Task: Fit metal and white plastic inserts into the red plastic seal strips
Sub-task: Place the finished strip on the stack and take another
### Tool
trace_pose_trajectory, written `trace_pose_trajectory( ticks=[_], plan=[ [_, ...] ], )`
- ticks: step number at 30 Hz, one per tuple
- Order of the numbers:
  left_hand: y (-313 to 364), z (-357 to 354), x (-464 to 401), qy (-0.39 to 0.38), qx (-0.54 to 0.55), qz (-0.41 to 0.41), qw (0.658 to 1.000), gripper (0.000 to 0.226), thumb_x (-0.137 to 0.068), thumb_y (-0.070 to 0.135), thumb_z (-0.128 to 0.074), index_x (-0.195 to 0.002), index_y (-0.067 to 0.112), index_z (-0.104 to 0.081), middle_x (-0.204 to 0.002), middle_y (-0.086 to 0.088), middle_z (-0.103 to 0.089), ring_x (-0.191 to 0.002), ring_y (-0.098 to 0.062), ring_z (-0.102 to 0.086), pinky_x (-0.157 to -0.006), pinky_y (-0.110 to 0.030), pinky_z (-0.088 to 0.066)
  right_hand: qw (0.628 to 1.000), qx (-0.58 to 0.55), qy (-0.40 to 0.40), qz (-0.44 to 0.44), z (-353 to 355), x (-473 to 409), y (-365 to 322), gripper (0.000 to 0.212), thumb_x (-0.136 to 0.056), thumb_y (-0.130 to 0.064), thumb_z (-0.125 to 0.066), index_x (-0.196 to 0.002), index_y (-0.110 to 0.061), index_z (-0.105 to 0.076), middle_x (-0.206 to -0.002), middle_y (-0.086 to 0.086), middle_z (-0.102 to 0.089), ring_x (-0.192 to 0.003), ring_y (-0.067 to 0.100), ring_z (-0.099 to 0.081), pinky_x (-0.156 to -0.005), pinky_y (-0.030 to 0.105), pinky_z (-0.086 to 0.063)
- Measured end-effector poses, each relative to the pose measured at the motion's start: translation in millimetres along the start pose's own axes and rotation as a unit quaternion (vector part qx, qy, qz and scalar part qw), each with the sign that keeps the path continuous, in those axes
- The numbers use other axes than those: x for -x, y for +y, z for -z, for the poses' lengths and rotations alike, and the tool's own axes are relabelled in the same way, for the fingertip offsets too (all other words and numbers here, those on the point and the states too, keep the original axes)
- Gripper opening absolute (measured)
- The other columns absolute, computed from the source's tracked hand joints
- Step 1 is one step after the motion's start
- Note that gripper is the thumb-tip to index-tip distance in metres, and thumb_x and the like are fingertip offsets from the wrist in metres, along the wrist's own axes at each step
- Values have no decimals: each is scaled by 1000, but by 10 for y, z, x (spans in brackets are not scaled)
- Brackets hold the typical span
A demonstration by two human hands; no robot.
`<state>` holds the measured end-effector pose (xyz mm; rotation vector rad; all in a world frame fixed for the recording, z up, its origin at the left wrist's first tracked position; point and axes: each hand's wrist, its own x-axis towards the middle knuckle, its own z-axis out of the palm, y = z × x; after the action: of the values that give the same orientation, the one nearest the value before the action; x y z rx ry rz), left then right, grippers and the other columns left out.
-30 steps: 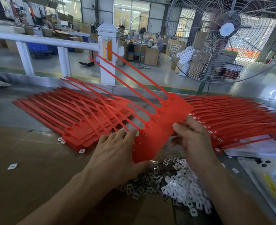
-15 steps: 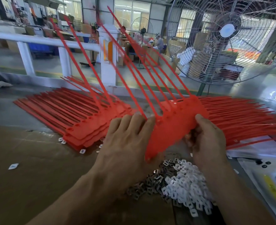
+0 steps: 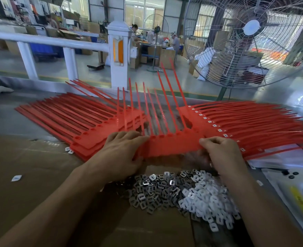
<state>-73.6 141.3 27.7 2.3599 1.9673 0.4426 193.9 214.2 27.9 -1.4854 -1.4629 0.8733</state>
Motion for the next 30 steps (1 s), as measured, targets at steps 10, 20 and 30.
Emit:
trace_pose_trajectory(
  ticks=[10, 20, 30],
  plan=[
    [-116, -70, -15, 6, 44, 7, 999, 61, -99, 53, -51, -155, 43, -28, -161, 17, -24, -148, -5, -8, -117, -33, 3, 982, 188, 8, 16, 205, 41, -24, 14, -90, -18, -65, -79, -24, -73, -59, -7, -72, -48, 6, -63, -53, 28, -48],
    [-143, 4, 0, -43, 73, 13, 996, 54, -99, 32, -59, -148, 44, -42, -154, 22, -33, -145, -5, -16, -120, -37, -5, 906, 237, -278, 214, -128, 356, -253, 23, -86, -55, -73, -106, -43, -74, -106, -31, -65, -97, -11, -60, -83, 17, -46],
    [-278, 59, 85, -75, 103, -15, 992, 56, -96, 31, -63, -143, 53, -42, -148, 34, -31, -142, 1, -20, -121, -41, -14, 854, 278, -338, 282, -286, 489, -311, 31, -85, -53, -77, -115, -44, -74, -107, -20, -59, -107, -3, -52, -98, 25, -43]
  ],
)
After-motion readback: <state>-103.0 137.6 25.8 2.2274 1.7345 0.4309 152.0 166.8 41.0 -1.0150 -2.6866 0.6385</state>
